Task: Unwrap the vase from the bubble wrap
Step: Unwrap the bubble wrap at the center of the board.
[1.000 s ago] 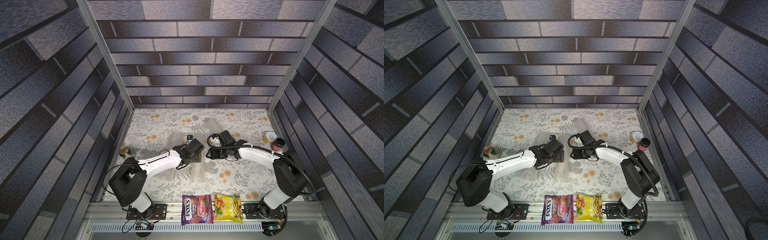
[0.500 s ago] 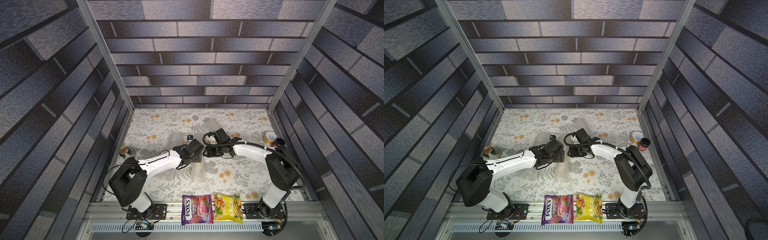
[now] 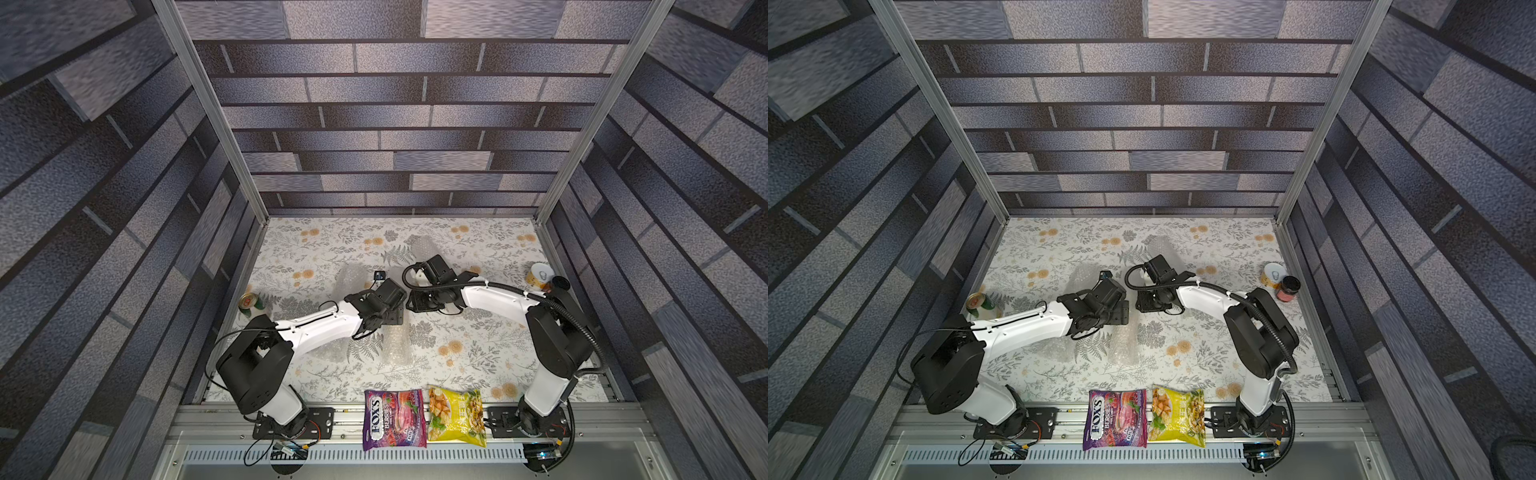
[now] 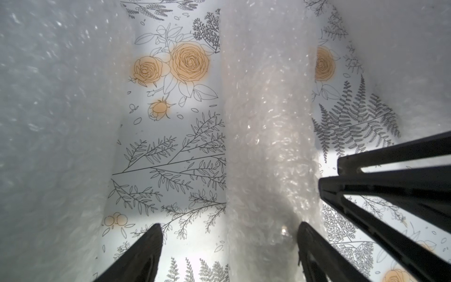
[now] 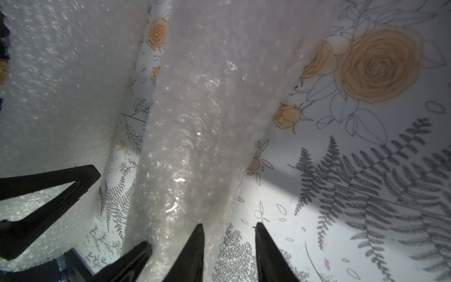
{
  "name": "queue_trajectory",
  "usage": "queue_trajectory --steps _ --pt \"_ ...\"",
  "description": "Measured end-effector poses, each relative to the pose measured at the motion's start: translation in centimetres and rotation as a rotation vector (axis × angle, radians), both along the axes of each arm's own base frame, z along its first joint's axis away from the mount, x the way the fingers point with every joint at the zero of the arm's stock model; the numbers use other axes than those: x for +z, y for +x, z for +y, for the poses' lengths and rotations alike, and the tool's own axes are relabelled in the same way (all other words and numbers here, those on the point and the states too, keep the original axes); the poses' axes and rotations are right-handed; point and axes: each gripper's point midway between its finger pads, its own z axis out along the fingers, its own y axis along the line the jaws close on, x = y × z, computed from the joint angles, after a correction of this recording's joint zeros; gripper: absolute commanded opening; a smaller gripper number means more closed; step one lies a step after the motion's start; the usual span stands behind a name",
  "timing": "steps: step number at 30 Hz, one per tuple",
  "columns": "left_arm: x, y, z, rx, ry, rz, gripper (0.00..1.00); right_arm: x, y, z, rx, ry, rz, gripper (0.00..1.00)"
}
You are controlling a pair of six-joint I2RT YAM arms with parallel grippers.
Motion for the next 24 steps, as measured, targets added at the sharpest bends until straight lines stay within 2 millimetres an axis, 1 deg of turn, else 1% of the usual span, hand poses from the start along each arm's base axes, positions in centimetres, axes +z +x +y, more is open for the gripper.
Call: queue_trajectory --steps 4,6,13,20,24 --pt "0.0 0.01 0.04 0.001 -0.005 -0.003 0.87 -0.22 -0.1 -0.17 -0.002 -0.007 0.003 0.35" --pt "-0.04 -0.01 0.06 0.001 -0.006 -0.004 0.87 -0.24 -0.06 -0.2 -0.003 -0.009 0.001 0.32" --pt "-0.01 -0.03 0.18 0.005 -0.01 -0.006 0.87 -0.29 -0.39 0.04 0.006 -0.014 0.002 0.32" --pt "-0.02 0.02 0.18 0.006 -0.013 -0.008 0.87 -0.79 -0.47 0.38 0.013 -0.039 0.01 0.32" --pt "-0.06 0.01 0.17 0.006 -0.014 -0.008 0.87 -0.84 -0.42 0.45 0.016 -0.065 0.007 0.28"
